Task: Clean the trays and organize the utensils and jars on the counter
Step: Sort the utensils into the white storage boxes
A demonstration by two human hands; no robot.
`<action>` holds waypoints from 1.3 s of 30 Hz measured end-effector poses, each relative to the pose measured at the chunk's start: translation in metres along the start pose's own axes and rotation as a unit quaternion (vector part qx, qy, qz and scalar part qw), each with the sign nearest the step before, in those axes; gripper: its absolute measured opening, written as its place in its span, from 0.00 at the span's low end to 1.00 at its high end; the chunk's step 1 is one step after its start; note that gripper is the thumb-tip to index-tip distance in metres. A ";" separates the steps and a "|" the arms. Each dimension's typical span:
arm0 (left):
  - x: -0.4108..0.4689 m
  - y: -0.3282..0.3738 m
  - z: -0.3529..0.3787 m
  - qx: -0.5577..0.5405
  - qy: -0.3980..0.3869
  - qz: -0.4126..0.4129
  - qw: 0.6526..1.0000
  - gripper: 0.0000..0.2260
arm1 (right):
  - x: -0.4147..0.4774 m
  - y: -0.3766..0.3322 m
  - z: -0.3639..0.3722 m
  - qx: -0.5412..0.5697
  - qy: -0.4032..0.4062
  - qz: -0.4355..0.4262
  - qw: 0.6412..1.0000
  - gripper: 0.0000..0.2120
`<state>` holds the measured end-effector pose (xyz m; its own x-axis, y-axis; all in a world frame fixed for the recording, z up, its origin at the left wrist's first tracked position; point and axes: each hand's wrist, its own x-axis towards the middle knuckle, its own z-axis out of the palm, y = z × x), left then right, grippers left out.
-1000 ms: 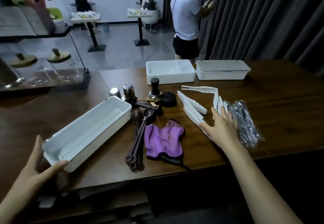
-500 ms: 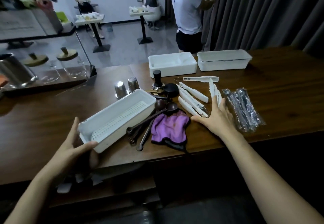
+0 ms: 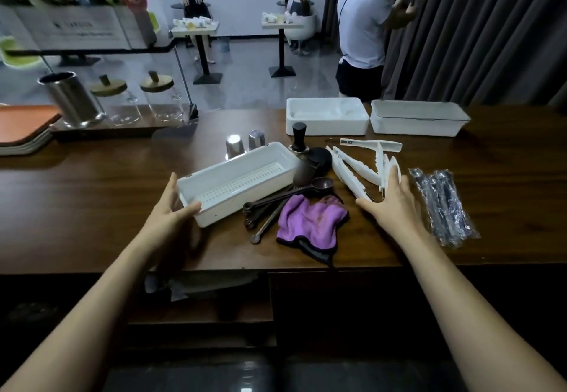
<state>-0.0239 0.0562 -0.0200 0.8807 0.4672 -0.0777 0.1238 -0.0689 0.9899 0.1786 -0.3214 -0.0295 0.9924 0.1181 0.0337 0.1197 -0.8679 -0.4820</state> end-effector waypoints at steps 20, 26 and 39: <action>0.001 -0.010 0.029 0.082 0.122 0.037 0.988 0.31 | 0.011 -0.061 0.004 0.064 -0.002 -0.251 0.966 0.34; -0.006 -0.008 0.032 0.153 0.131 0.041 0.979 0.34 | 0.008 -0.123 0.009 0.057 -0.034 -0.320 0.945 0.27; 0.007 -0.024 0.013 0.179 0.122 0.056 0.975 0.42 | 0.022 -0.245 0.047 0.095 -0.217 -0.390 0.890 0.25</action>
<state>-0.0146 0.0497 -0.0454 0.7676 0.6328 0.1015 0.2238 -0.4131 0.8827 0.1698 -0.0831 0.0480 0.5000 0.8600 0.1022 0.7205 -0.3476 -0.6001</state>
